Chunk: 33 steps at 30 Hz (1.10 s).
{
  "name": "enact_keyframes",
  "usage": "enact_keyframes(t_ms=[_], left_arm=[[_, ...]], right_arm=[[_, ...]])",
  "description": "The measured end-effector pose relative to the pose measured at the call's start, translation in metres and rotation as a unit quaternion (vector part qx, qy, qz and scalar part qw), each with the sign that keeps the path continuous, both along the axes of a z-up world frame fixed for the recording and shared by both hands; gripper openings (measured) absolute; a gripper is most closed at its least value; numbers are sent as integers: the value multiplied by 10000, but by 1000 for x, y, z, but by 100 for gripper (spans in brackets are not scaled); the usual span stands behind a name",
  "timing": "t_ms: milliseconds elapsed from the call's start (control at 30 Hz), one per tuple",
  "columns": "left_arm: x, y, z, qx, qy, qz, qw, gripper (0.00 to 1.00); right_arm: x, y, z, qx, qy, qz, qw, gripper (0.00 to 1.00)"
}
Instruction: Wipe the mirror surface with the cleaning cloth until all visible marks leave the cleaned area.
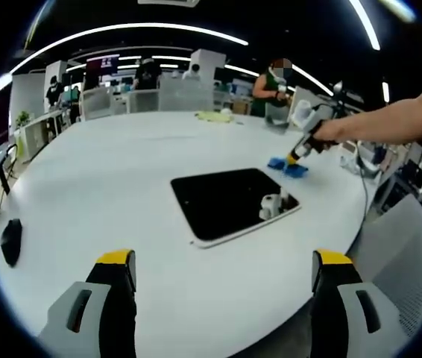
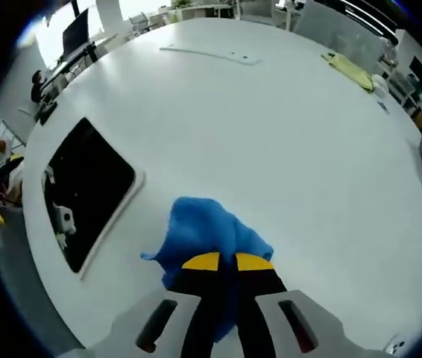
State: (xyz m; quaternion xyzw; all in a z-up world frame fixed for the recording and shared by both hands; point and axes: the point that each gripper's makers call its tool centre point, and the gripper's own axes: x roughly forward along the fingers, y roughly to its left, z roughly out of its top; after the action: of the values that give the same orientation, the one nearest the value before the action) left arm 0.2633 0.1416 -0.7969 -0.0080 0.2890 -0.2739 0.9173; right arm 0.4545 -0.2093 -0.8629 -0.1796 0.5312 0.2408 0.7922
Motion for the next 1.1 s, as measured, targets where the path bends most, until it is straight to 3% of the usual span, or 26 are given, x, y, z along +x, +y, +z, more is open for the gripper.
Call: enact_keyframes(t_ms=[333, 667, 1100], left_arm=[[1, -2, 3, -171, -9, 27, 9998, 99], [1, -1, 4, -148, -36, 11, 9999, 99], [1, -1, 5, -141, -81, 12, 9999, 99]], right_arm=[[0, -3, 11, 75, 87, -272, 9996, 0], [3, -3, 40, 101, 88, -412, 9991, 0], [1, -7, 54, 102, 53, -579, 9983, 0]])
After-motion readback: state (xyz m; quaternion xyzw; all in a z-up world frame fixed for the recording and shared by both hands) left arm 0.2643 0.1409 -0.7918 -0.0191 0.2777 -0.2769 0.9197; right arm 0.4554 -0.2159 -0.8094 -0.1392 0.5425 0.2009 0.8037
